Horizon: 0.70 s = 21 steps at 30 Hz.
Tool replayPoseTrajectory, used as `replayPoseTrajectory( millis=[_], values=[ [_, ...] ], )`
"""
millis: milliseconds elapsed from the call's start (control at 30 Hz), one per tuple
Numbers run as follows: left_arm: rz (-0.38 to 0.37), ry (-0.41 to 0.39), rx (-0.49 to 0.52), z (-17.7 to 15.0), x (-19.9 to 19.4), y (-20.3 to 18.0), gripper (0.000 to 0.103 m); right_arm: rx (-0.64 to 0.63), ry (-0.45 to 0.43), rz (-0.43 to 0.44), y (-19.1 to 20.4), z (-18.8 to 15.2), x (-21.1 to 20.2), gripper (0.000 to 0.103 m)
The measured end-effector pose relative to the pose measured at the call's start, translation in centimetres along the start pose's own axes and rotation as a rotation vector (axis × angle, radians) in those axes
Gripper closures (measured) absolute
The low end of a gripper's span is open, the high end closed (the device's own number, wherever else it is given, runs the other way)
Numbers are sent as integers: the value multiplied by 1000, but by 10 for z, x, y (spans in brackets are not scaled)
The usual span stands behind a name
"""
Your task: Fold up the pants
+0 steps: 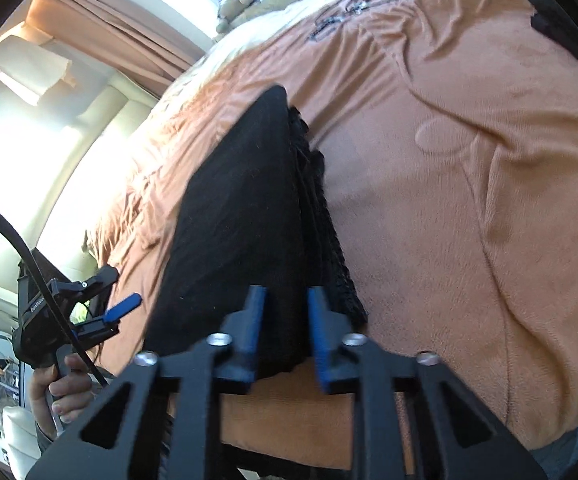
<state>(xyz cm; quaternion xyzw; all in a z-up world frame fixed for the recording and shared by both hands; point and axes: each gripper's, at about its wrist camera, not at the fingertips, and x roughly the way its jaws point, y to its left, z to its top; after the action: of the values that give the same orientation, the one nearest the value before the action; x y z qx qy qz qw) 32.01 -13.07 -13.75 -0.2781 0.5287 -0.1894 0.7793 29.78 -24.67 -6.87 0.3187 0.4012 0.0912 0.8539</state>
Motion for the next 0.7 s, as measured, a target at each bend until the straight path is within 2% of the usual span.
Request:
replayPoseTrajectory(
  millis=[267, 333, 367, 467, 567, 700],
  values=[
    [79, 48, -43, -13, 23, 24, 35, 65, -5, -23, -21, -16, 14, 90],
    [99, 68, -59, -18, 27, 30, 39, 54, -11, -29, -20, -18, 14, 90],
    [96, 84, -71, -22, 30, 34, 45, 48, -11, -33, -19, -18, 13, 90],
    [77, 92, -87, -34, 33, 40, 47, 51, -6, -35, -18, -19, 10, 90],
    [72, 106, -85, -32, 29, 38, 48, 51, 0, -30, -14, -15, 4, 90],
    [85, 103, -76, -21, 24, 33, 46, 12, -4, 21, -5, 6, -4, 88]
  ],
)
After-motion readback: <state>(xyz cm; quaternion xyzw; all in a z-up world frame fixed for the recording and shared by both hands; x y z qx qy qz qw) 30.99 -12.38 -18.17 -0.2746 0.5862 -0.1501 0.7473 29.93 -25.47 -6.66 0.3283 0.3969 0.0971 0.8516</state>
